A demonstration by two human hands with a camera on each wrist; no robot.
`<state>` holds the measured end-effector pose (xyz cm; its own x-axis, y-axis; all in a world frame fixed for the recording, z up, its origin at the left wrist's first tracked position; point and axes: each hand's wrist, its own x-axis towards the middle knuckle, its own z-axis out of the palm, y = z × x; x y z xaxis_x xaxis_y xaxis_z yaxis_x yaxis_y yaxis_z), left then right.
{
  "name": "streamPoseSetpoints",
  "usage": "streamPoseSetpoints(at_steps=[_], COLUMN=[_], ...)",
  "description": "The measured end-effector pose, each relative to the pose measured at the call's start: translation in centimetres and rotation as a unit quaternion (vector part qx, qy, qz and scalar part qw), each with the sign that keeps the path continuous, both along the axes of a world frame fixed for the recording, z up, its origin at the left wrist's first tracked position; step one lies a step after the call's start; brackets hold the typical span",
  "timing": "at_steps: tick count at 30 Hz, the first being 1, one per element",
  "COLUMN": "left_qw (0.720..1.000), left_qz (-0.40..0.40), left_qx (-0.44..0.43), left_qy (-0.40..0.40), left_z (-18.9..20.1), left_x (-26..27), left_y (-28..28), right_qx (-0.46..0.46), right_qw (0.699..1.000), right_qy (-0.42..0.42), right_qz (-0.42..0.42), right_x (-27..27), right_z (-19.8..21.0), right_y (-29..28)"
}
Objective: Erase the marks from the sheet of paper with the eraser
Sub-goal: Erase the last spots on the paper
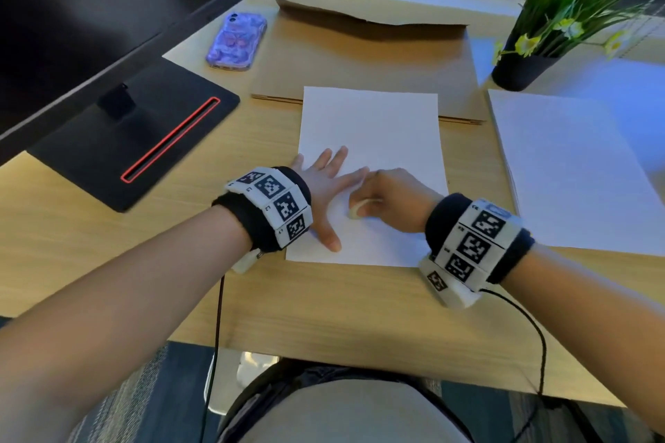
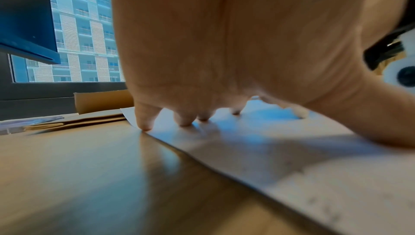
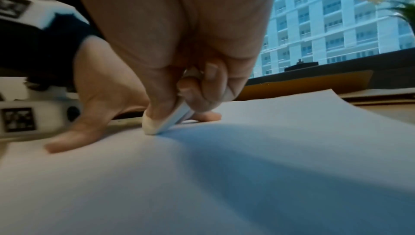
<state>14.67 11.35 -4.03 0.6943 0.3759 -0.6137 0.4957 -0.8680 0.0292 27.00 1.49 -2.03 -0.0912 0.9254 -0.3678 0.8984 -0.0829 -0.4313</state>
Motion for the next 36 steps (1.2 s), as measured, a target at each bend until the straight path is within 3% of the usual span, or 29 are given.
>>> streamPoseSetpoints(at_steps=[2, 8, 13, 19, 24, 30, 32, 33, 34, 36], left_qw=[1.0, 1.0, 1.0, 1.0, 1.0, 1.0, 0.999, 0.999, 0.998, 0.994], left_qz=[0.005, 0.004, 0.004, 0.008, 0.003, 0.014, 0.017, 0.019, 0.023, 0.032], left_qx=[-0.004, -0.012, -0.006, -0.01, 0.002, -0.012, -0.019, -0.026, -0.032, -0.045], left_qy=[-0.003, 0.003, -0.004, 0.002, -0.005, -0.007, -0.023, -0.037, -0.054, -0.094], left_z=[0.0, -0.3, -0.5, -0.4, -0.4, -0.3, -0.1, 0.0, 0.2, 0.6], left_x=[0.0, 0.0, -0.1, -0.2, -0.2, -0.4, -0.6, -0.8, -1.0, -1.4], left_y=[0.1, 0.2, 0.4, 0.3, 0.2, 0.1, 0.2, 0.3, 0.5, 1.0], right_qx=[0.018, -0.065, 0.035, -0.068, 0.053, -0.064, -0.042, -0.024, -0.004, 0.021], right_qw=[1.0, 0.996, 0.999, 0.996, 0.998, 0.997, 0.998, 0.987, 0.949, 0.811], right_qy=[-0.015, -0.016, -0.011, -0.027, -0.002, -0.027, 0.023, 0.104, 0.214, 0.418], right_qz=[-0.01, 0.052, -0.023, 0.05, -0.03, 0.037, -0.03, -0.122, -0.231, -0.408], right_x=[-0.3, 0.8, 0.1, 1.1, -0.4, 1.4, 2.2, 2.5, 2.8, 3.7], right_z=[-0.2, 0.1, -0.6, 0.3, -0.6, -0.2, -0.7, -1.0, -1.4, -1.9], right_y=[0.2, -2.6, -0.5, -2.6, -0.2, -3.2, -3.1, -3.1, -3.3, -3.6])
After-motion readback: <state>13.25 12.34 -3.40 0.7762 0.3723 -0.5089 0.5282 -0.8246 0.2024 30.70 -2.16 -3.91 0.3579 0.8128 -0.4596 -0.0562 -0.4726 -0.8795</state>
